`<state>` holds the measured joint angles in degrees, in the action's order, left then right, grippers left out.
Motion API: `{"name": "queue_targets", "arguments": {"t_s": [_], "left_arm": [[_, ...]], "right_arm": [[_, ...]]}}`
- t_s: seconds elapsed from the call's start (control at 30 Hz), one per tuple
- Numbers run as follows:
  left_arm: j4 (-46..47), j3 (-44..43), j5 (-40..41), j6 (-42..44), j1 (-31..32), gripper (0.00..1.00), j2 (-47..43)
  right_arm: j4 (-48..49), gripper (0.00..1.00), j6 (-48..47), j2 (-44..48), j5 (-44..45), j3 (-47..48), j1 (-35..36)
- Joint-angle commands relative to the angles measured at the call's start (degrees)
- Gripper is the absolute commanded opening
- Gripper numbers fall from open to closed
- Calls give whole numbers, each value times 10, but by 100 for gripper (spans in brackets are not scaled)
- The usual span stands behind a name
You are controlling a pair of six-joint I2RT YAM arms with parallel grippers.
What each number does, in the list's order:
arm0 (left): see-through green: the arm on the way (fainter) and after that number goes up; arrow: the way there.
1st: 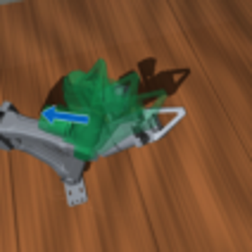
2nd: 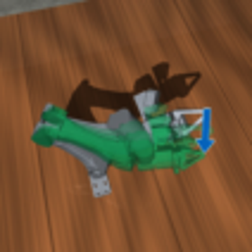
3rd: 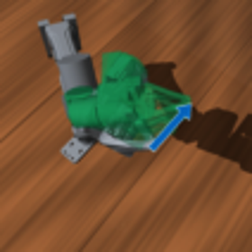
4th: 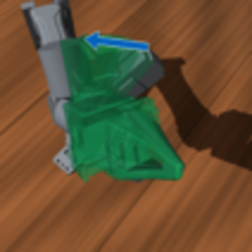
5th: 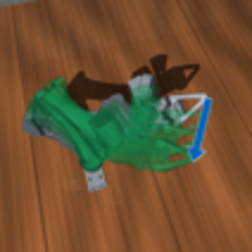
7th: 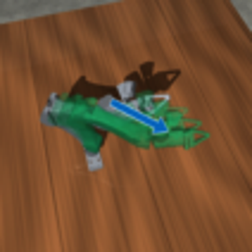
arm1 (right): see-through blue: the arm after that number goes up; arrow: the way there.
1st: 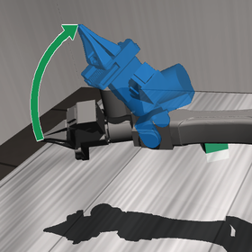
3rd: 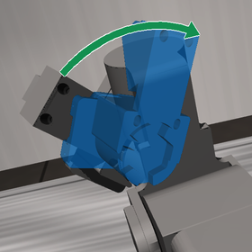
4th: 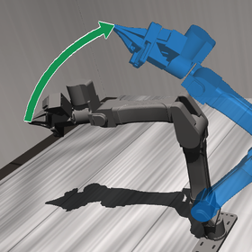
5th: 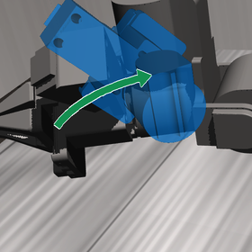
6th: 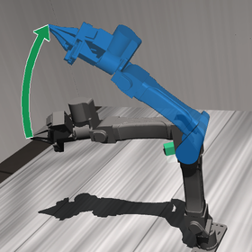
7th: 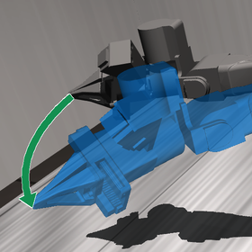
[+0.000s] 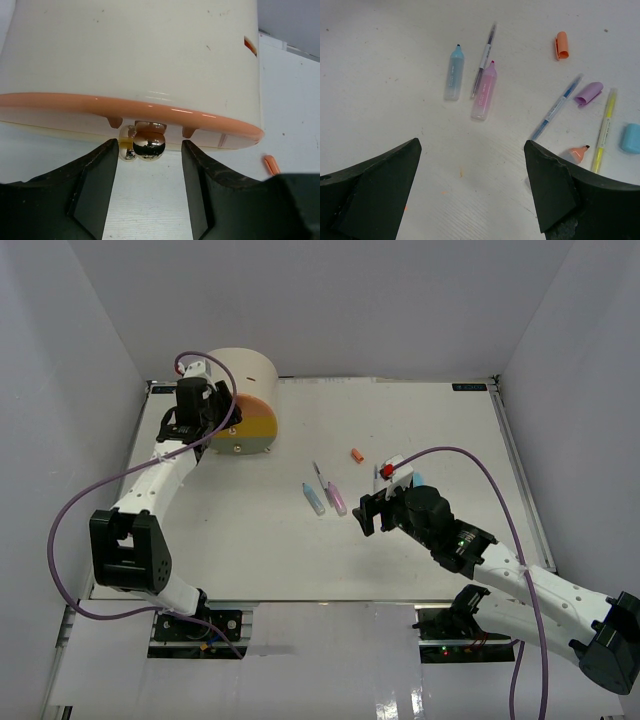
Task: Sort the stationery into containers
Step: Close the drawer in the storage box, then open the drawer in the storage box.
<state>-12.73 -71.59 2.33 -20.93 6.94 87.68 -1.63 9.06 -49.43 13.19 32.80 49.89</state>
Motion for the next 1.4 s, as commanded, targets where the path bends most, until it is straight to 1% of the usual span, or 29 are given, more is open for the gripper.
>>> {"name": "queue_targets", "arguments": {"t_s": [0.0,0.1,0.3,0.43,0.77,0.87,1.1,1.37], "left_arm": [[17,19,0,-7,1,65,-49],[21,70,0,-10,1,66,-85],[81,176,-1,3,0,66,-124],[172,222,-2,14,-2,63,-124],[263,229,0,32,-11,58,-77],[264,215,7,41,-11,57,-59],[276,204,-5,48,-11,55,-28],[290,202,-9,48,-11,54,-19]], "right_arm": [[17,90,7,4,-4,-5,0],[17,90,8,3,-8,-8,0],[24,90,8,-3,-17,-13,0],[28,90,9,-1,-19,-14,0],[24,90,8,18,-12,-25,0],[22,90,8,21,-12,-25,0],[18,90,8,24,-7,-24,0],[17,90,7,24,-4,-26,0]]}}
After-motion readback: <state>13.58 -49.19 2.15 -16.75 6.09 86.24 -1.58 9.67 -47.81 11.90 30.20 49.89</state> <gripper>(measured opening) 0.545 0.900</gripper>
